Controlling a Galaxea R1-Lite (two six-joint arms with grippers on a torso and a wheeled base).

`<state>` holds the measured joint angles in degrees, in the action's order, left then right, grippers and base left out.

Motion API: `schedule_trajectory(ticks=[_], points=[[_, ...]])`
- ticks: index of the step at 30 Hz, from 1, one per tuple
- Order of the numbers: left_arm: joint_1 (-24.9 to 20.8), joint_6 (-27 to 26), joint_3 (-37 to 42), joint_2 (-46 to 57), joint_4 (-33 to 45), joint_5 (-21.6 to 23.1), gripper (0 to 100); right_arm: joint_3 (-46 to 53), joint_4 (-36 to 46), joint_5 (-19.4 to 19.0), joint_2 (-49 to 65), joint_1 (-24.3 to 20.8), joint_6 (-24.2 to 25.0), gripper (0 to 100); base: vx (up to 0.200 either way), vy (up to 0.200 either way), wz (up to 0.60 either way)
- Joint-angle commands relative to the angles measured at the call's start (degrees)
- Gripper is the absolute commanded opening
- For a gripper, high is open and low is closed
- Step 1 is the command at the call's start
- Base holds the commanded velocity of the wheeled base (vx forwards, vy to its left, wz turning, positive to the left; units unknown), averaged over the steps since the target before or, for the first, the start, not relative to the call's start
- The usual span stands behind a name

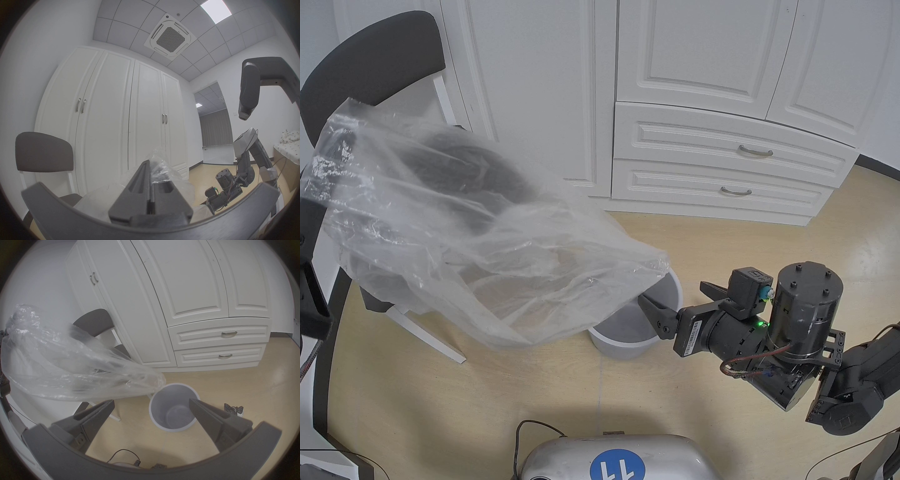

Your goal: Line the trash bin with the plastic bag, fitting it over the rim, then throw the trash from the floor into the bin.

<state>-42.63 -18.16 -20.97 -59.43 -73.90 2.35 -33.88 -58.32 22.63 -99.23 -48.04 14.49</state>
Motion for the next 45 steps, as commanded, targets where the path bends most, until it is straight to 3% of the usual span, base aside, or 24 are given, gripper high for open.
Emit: schedule_trajectory(ticks=[1,12,19,45], points=[[0.0,-0.2,0.1,0.7,0.0,0.0,0,0.0,0.0,0.1,-0.1,-0.1,-0.1,100,0.0,0.0,0.0],[0.0,-2.4,0.7,0.9,0.1,-0.1,0,0.7,0.3,0.4,3.7,-2.3,-1.1,100,0.0,0.0,0.0],[0.0,-2.8,0.8,0.9,0.1,-0.1,0,3.2,0.8,3.0,7.5,-2.0,-7.3,100,0.0,0.0,0.0],[0.0,-2.7,0.7,1.0,0.0,0.0,0,2.2,0.0,1.5,0.6,-1.1,-4.4,100,0.0,0.0,0.0]])
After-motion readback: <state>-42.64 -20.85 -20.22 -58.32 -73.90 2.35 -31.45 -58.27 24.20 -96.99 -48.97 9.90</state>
